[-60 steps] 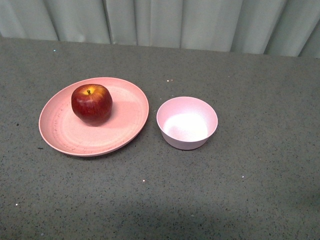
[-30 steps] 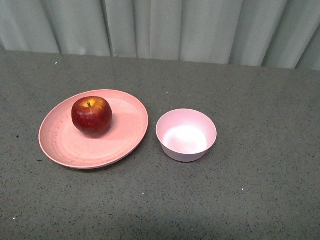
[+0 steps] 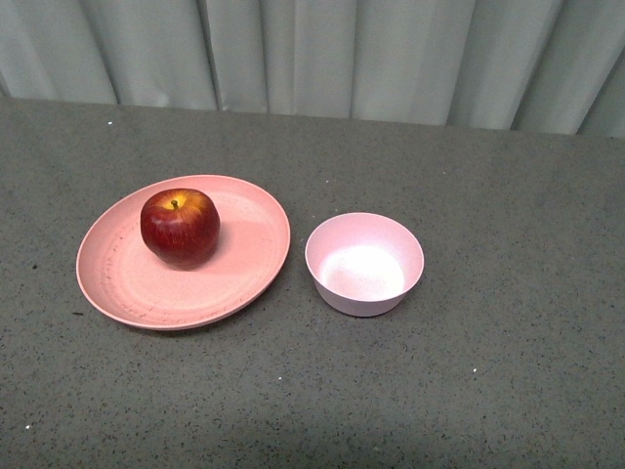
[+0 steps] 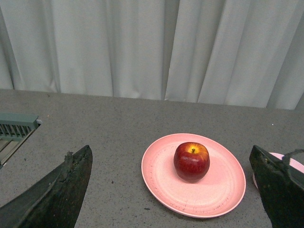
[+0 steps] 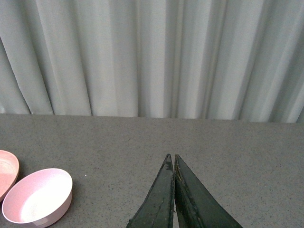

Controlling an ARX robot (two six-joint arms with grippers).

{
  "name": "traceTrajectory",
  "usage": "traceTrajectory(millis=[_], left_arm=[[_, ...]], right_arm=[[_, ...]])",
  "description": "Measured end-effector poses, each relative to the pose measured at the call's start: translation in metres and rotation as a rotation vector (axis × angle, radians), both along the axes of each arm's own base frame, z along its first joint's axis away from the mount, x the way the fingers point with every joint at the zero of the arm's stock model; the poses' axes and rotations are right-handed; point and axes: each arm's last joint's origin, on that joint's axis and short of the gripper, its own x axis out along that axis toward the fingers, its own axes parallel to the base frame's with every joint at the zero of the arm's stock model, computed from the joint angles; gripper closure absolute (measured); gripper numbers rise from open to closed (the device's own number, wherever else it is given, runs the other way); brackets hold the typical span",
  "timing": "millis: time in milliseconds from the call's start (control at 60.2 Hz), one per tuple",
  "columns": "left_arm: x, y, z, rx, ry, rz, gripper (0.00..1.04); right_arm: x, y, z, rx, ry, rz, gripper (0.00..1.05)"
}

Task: Move apple from plate to bowl

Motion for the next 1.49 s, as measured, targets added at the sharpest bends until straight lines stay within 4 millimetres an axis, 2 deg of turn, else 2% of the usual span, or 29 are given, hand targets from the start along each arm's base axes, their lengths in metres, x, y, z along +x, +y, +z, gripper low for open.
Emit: traceTrajectory(millis=[780, 930, 1079, 1279, 1494], left_arm=[[0.000, 0.000, 0.000, 0.000, 0.000, 0.000, 0.07], [0.000, 0.000, 0.000, 0.000, 0.000, 0.000, 0.07], [0.000, 0.000, 0.000, 0.000, 0.000, 0.000, 0.07], [0.000, 0.000, 0.000, 0.000, 0.000, 0.000, 0.07], [0.000, 0.000, -0.001, -0.011, 0.021, -0.008, 0.07]], right_arm=[[-0.019, 0.000, -0.003, 0.000, 0.005, 0.003, 1.04], [-0.019, 0.000, -0.003, 0.000, 0.005, 0.003, 0.81], [-0.019, 0.000, -0.003, 0.000, 0.005, 0.003, 0.42], [-0.019, 0.000, -0.003, 0.000, 0.005, 0.003, 0.09], [-0.019, 0.000, -0.003, 0.001, 0.005, 0.002, 0.09]])
